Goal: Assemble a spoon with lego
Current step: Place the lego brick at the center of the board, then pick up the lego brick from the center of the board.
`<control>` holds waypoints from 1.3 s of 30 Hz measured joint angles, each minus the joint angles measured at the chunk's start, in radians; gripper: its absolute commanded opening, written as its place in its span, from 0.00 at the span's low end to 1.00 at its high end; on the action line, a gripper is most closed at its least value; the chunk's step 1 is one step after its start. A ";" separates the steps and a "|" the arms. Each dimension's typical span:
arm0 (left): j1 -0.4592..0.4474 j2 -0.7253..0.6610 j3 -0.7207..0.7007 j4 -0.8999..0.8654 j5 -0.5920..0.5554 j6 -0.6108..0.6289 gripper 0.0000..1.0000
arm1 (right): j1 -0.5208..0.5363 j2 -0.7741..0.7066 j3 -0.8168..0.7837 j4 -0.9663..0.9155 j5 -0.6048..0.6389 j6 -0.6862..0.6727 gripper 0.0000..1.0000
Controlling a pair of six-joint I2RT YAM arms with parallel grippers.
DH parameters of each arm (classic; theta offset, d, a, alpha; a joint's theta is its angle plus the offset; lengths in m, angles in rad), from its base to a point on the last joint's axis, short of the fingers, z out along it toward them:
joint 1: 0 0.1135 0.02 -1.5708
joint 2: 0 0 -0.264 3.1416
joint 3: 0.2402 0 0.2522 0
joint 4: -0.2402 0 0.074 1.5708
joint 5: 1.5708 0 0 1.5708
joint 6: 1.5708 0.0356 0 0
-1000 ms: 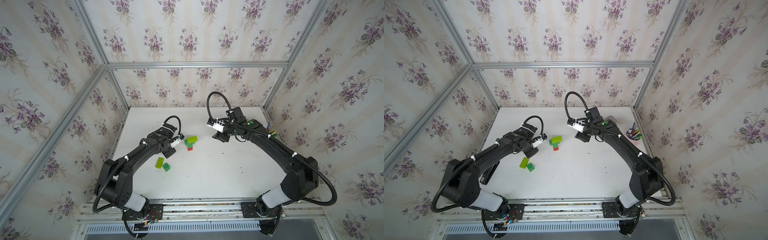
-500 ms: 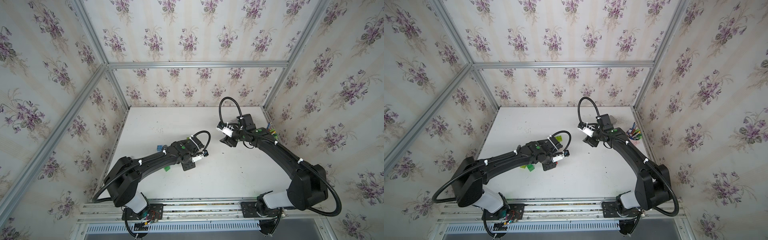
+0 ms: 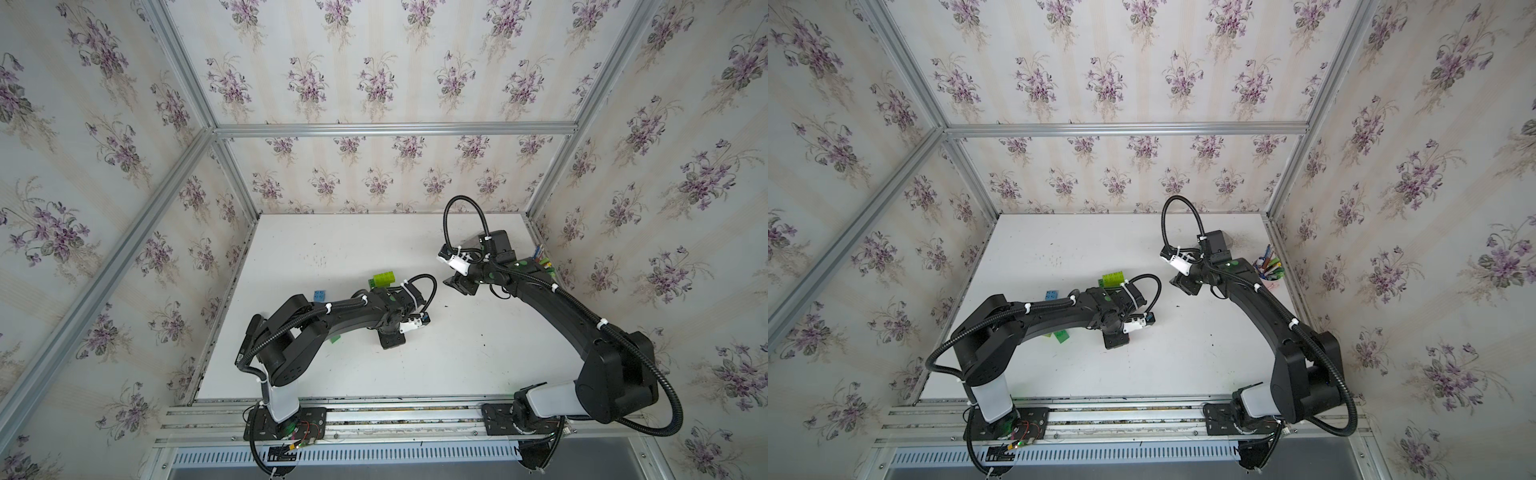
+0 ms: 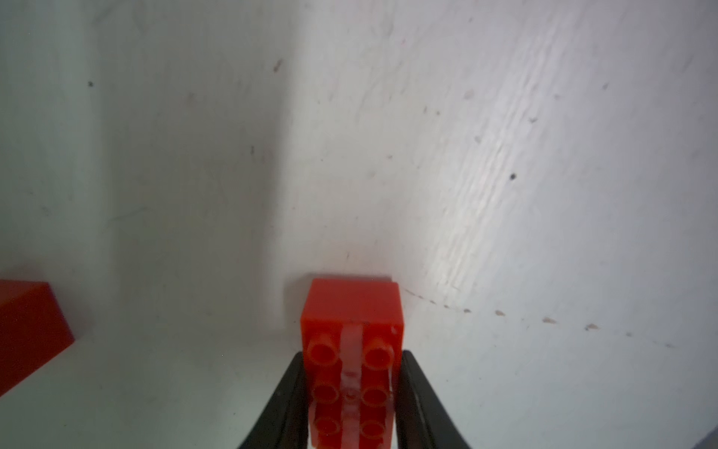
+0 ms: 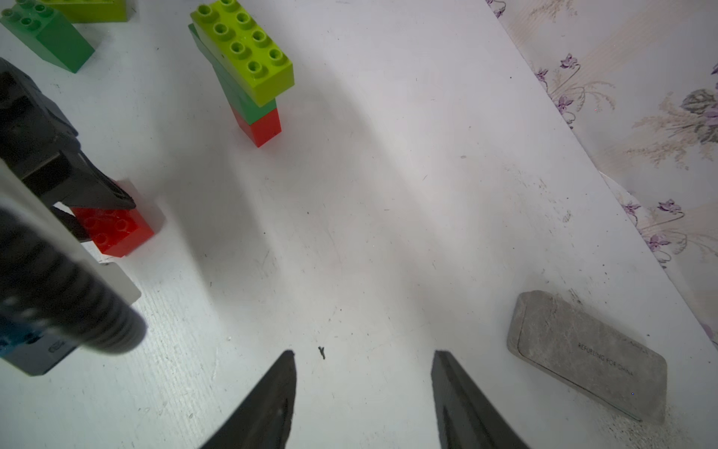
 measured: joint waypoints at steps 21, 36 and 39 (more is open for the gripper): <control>0.083 -0.338 -0.066 0.015 0.016 -0.010 0.66 | 0.000 -0.050 -0.041 0.015 -0.043 -0.022 0.59; 0.555 -0.743 -0.238 0.010 0.182 -0.051 0.69 | 0.385 0.059 -0.155 0.154 -0.052 -0.054 0.59; 0.619 -0.790 -0.279 -0.002 0.198 -0.052 0.70 | 0.452 0.132 -0.140 0.171 -0.053 -0.072 0.59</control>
